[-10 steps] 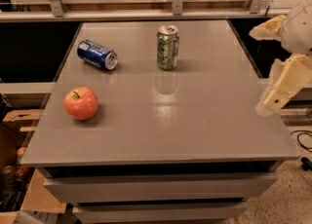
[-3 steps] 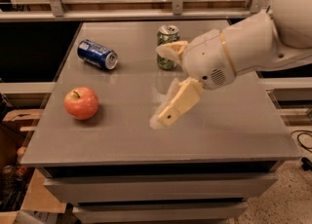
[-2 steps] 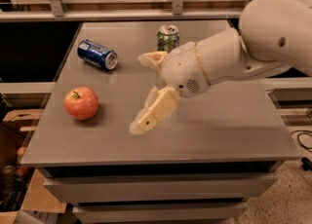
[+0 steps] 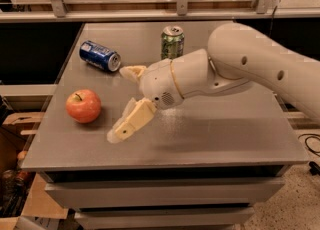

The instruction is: Pick apple

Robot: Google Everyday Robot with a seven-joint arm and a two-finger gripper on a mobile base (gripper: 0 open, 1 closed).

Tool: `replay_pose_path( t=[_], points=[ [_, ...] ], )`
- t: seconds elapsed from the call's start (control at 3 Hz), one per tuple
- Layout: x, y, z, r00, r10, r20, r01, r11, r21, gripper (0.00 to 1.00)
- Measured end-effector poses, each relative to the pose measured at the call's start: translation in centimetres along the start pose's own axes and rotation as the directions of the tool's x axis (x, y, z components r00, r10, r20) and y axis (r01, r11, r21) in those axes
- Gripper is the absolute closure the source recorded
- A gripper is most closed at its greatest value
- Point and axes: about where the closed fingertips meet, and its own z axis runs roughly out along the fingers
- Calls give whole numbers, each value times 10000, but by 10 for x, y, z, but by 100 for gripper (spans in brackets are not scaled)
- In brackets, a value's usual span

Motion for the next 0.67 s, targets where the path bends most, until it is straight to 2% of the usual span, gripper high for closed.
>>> replay_pose_path(
  t=[0.67],
  points=[
    [0, -8, 37, 9958, 214, 892, -185, 9993, -333, 0]
  ],
)
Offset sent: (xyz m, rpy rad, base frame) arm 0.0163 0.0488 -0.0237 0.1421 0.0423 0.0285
